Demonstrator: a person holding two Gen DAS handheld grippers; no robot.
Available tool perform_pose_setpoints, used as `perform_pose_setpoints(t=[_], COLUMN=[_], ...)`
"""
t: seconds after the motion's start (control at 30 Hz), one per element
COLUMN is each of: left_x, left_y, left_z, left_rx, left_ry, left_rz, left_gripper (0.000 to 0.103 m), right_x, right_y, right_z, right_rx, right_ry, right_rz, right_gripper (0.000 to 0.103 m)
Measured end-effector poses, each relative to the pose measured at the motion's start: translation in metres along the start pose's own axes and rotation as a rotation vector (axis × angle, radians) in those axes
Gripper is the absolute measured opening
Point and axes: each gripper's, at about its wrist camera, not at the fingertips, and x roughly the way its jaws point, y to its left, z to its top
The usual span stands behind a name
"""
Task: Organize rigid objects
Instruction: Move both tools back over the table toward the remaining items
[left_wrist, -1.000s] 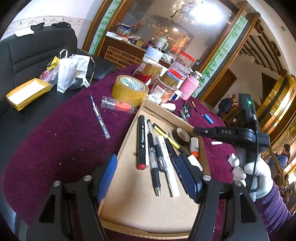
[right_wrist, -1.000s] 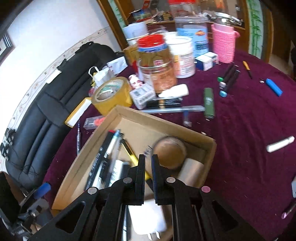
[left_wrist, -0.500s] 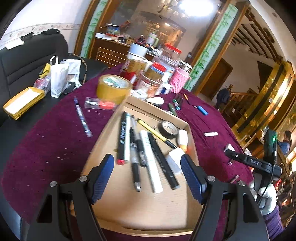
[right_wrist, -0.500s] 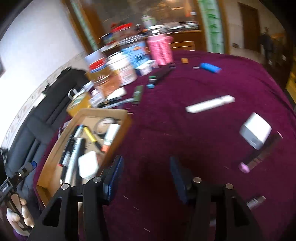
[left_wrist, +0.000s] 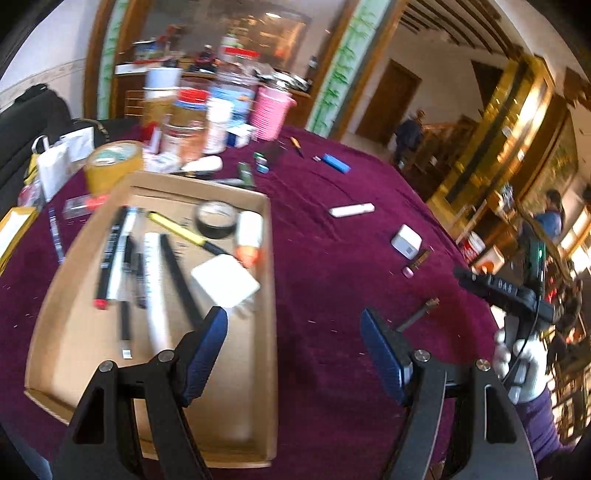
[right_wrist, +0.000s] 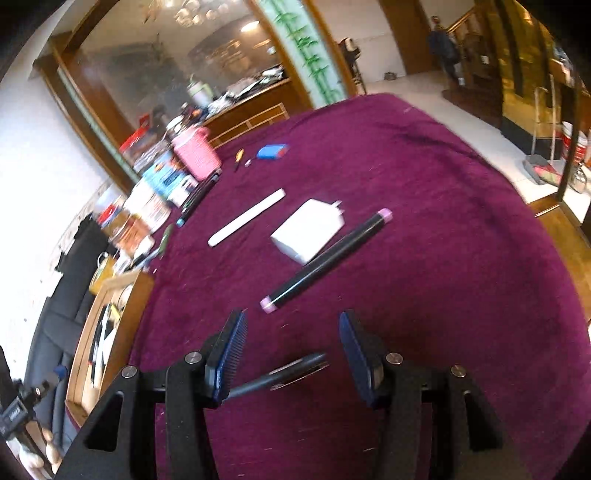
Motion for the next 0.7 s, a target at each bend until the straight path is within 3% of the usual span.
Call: perform_pose_setpoints(t=[0.4,0.57,0.7], left_x=[0.044,0.064,0.085], left_y=[-0.065,-0.077,-0.081], left_z=[0.01,0.02,0.032], left_rx=[0.08,0.1,0.104], left_ry=[0.126,0.16,0.189], left_rz=[-0.056,-0.059,-0.064], left_gripper=[0.074,0.074,0.074], right_x=[0.005,0.018,0.028], right_y=[-0.063,-0.083,-0.102], right_z=[0.071,0.081,0.075], right_rx=[0.15,0.174,0.22], right_ry=[-0.198,-0.227,-0.197], right_rz=[-0.062,-0.101,-0.128], right_gripper=[0.062,0.062,0.062])
